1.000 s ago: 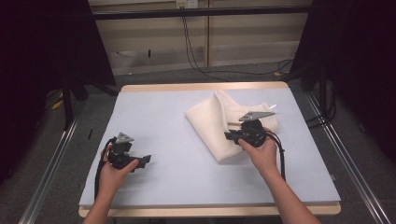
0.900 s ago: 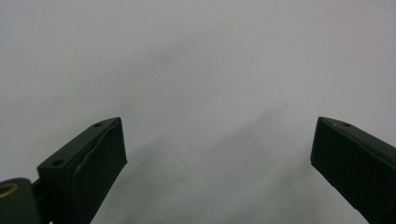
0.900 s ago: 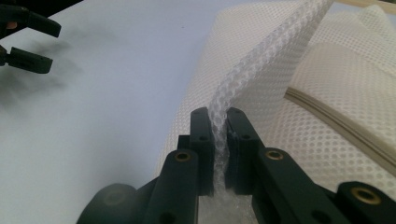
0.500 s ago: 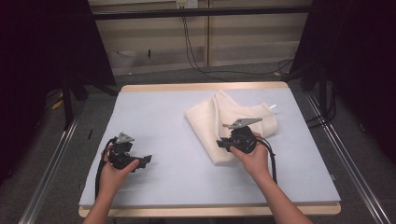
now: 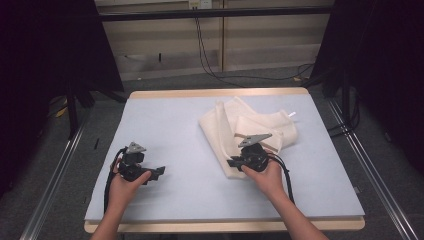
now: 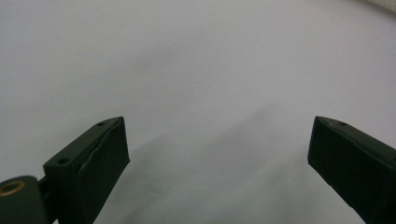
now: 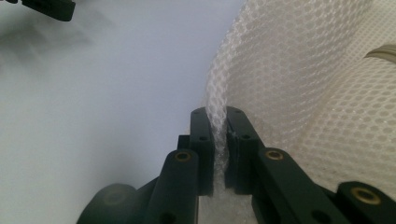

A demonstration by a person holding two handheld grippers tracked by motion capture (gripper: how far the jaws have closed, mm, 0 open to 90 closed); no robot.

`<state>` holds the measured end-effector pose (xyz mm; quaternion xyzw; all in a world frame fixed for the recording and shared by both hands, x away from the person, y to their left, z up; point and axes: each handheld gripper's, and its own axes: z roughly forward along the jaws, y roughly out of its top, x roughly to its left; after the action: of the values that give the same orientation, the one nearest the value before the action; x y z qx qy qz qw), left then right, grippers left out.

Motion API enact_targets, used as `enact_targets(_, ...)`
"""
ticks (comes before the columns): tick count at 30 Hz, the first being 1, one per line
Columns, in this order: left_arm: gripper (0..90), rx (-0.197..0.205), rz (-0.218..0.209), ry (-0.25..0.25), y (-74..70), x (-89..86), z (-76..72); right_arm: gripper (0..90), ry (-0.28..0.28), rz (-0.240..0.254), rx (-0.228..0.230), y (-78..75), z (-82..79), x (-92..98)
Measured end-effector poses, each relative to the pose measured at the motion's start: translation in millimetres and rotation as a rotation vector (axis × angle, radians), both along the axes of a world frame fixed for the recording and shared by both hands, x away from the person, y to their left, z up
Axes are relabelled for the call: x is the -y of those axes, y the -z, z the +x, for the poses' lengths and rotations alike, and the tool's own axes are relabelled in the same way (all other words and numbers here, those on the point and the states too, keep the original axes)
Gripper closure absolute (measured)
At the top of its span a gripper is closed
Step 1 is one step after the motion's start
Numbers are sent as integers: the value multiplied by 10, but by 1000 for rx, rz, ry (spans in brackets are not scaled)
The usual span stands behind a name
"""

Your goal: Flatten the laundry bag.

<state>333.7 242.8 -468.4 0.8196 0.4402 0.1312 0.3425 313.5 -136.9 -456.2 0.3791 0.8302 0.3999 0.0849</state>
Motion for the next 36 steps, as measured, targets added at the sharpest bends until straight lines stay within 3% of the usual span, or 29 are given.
enact_targets(1,50,1,-19,-14,9,20,-3,826,-2,-2,-3,0,-11,-4)
enact_targets(6,50,-8,-9,9,8,47,-4,825,-31,-1,-7,39,-88,-16)
enact_targets(13,50,-7,-44,11,-10,101,-13,825,-65,-2,-5,55,-165,-44)
enact_targets(19,49,-10,-69,42,-54,166,4,824,-85,-5,0,66,-179,-73)
enact_targets(22,46,-15,-112,56,-68,237,13,824,-98,-7,-3,73,-185,-108)
enact_targets(24,45,-21,-109,70,-77,247,17,824,-101,-13,-1,71,-186,-115)
enact_targets(36,44,-29,-182,148,-123,575,66,824,-118,-27,-8,77,-197,-161)
